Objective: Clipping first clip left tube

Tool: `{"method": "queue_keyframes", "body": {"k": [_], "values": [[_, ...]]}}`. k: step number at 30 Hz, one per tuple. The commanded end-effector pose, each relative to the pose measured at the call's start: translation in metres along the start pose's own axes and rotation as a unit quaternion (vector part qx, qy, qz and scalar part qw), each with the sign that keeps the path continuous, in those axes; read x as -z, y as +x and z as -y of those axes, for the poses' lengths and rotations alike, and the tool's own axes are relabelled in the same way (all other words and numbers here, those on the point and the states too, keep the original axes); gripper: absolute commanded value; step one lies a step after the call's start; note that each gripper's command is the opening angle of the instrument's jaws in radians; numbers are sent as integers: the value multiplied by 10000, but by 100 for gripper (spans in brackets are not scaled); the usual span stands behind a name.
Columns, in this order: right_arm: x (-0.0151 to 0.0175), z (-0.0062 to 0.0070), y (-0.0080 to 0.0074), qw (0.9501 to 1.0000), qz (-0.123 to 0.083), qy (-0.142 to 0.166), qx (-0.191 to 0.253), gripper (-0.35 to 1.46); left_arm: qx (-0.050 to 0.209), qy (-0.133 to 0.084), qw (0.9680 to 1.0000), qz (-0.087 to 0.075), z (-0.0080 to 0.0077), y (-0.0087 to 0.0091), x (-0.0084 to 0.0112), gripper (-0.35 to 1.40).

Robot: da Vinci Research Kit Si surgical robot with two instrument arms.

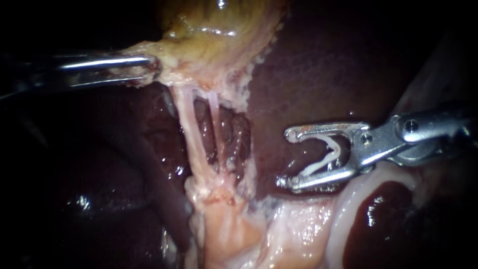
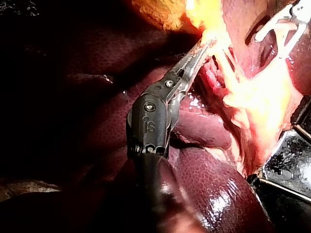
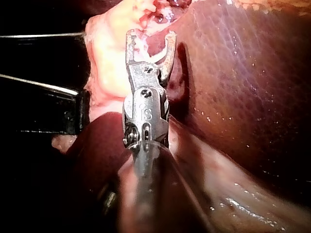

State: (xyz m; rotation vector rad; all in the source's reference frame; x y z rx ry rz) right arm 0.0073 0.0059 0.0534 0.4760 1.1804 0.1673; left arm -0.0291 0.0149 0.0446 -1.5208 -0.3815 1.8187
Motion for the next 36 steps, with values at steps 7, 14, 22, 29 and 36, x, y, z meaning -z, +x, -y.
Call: {"method": "queue_keyframes", "body": {"k": [7,14,22,29,36], "values": [[-20,15,19,10000,-10,52,-6,49,-28,10,10000,-31,-3,-4,-1,-35],[-64,33,45,10000,-4,82,45,49,-29,11,10000,-32,-3,-5,-1,-35],[-104,31,46,10000,-38,55,6,50,-29,12,10000,-32,-3,-5,-1,-35],[-123,18,32,10000,-22,3,18,50,-29,17,10000,-32,-5,-4,-2,-35],[-138,2,16,10000,-9,-34,23,50,-28,18,10000,-32,-5,-4,-1,-35]]}}
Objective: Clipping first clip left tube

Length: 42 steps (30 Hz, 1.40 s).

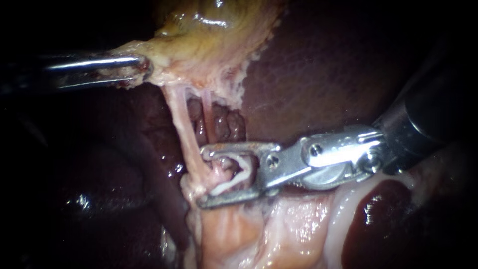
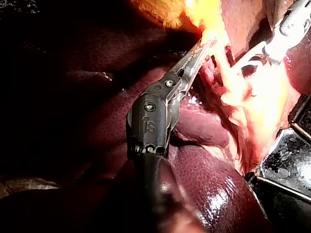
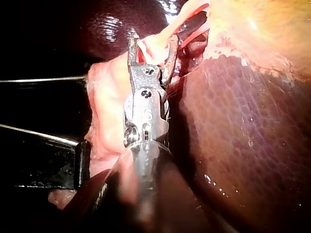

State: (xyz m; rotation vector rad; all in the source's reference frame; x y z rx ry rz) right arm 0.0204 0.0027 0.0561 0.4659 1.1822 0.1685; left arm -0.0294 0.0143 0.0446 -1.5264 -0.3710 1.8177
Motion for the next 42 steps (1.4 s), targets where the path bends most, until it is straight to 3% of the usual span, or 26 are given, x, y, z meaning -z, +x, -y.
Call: {"method": "queue_keyframes", "body": {"k": [1,7,15,23,33,42], "values": [[-2,-2,-2,10000,2,-2,-1,50,1,0,10000,0,0,0,0,-35],[-18,-14,-9,10000,5,2,-5,50,1,3,10000,0,-1,1,-1,-35],[-51,-15,-5,9998,-129,141,-18,50,1,8,10000,-1,-2,1,-2,-35],[-61,6,6,9994,-183,285,-115,50,1,8,10000,-1,-2,1,-2,-35],[-65,46,21,9980,-260,519,-236,49,1,6,10000,-1,-2,1,-2,-35],[-67,48,22,9975,-251,531,-403,38,1,7,10000,-1,-2,1,-2,-35]]}}
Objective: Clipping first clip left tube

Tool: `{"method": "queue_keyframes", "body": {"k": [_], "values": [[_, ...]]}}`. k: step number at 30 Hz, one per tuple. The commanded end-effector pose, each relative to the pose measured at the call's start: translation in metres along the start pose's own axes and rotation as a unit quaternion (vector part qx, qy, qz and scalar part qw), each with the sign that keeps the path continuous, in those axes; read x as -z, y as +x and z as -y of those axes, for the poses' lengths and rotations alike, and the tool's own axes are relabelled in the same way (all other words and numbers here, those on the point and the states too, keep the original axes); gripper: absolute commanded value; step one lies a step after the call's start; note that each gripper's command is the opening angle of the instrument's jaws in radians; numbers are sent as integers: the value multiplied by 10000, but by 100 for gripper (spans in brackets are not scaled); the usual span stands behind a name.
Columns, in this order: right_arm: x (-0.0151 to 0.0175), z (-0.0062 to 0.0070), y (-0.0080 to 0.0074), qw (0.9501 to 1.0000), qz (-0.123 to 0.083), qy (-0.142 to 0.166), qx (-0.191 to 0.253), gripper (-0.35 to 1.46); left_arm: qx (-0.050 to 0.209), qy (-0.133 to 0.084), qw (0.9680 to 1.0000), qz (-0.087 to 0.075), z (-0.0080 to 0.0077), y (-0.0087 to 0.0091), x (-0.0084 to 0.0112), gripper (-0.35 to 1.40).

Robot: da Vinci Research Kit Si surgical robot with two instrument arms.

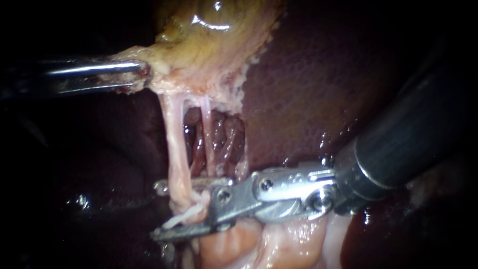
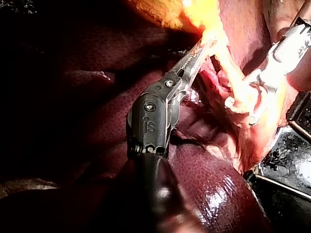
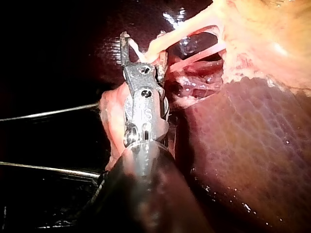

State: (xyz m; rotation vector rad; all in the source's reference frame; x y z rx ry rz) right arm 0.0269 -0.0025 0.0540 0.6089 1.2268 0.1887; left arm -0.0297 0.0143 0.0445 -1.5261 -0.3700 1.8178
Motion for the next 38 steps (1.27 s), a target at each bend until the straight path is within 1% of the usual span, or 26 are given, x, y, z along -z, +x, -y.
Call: {"method": "queue_keyframes", "body": {"k": [1,6,13,16,17,21,24,29,38], "values": [[0,-1,-1,10000,3,3,-22,36,2,3,10000,-1,0,0,0,-35],[-1,-1,-1,9999,3,-17,-110,27,3,3,10000,-1,0,0,0,-35],[-1,-1,-1,9999,3,-29,-109,12,4,2,10000,-1,0,0,0,-35],[-1,0,-1,9999,2,33,-168,-5,4,1,10000,-1,0,1,0,-35],[0,0,-1,9998,2,67,-196,-16,4,1,10000,-1,0,1,0,-35],[-1,1,0,9997,3,143,-173,-34,4,0,10000,-1,1,1,0,-35],[-1,0,0,9997,4,217,-150,-35,5,0,10000,-1,1,1,0,-35],[-1,0,-1,9993,7,217,-296,-35,5,-2,10000,-1,1,1,-1,-35],[-1,-2,-2,9992,37,219,-326,-35,6,-7,10000,-1,4,0,-1,-35]]}}
